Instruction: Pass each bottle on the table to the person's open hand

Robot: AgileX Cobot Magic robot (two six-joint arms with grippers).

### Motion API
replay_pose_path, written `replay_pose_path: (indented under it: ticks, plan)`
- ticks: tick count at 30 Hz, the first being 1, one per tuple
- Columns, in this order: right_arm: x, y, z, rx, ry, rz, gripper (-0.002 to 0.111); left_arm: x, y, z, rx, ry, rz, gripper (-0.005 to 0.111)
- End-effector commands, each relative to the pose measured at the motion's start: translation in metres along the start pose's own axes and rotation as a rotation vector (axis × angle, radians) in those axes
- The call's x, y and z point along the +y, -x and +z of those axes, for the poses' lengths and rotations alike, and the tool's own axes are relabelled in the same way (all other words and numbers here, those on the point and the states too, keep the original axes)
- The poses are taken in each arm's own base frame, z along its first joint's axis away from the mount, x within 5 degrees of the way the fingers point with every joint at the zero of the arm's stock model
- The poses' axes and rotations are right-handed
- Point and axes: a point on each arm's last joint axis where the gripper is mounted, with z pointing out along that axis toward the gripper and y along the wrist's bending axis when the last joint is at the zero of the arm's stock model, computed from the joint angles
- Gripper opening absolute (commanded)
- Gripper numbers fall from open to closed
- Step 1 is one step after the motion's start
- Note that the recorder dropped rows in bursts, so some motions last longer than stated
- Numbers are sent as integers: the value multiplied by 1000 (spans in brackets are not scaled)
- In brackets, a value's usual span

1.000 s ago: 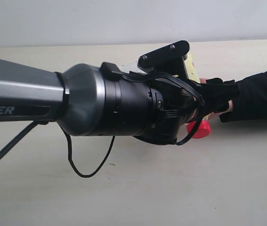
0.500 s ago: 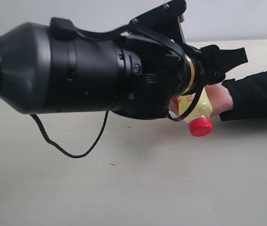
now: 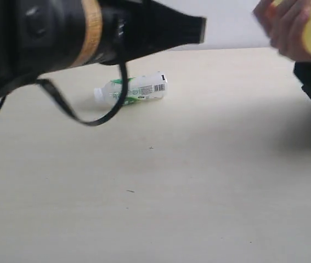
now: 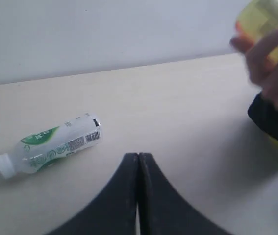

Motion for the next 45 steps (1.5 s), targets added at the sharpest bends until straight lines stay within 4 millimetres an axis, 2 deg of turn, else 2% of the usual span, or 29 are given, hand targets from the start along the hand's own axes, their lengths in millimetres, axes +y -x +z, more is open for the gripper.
replay_pose_path:
  ticks: [1, 7, 10, 17, 22, 28, 32, 37, 45]
  plan:
    - [0, 0, 0, -11, 1, -9, 1, 28, -27, -35, -34, -134, 86, 0]
    - [0, 0, 0, -11, 1, -9, 1, 78, -63, -86, -112, -243, 135, 0]
    - [0, 0, 0, -11, 1, -9, 1, 99, -80, -102, -154, -257, 152, 0]
    - [0, 0, 0, -11, 1, -9, 1, 129, -111, -134, -273, -395, 126, 0]
    - [0, 0, 0, -11, 1, -9, 1, 137, -122, -148, -331, -494, 66, 0]
    - [0, 0, 0, -11, 1, -9, 1, 142, -127, -153, -360, -526, 40, 0]
    - [0, 0, 0, -11, 1, -9, 1, 141, -128, -154, -358, -544, 44, 0]
    - [0, 0, 0, -11, 1, -9, 1, 130, -134, -159, -364, -673, 128, 0]
    - [0, 0, 0, -11, 1, -9, 1, 139, -131, -153, -353, -569, 41, 0]
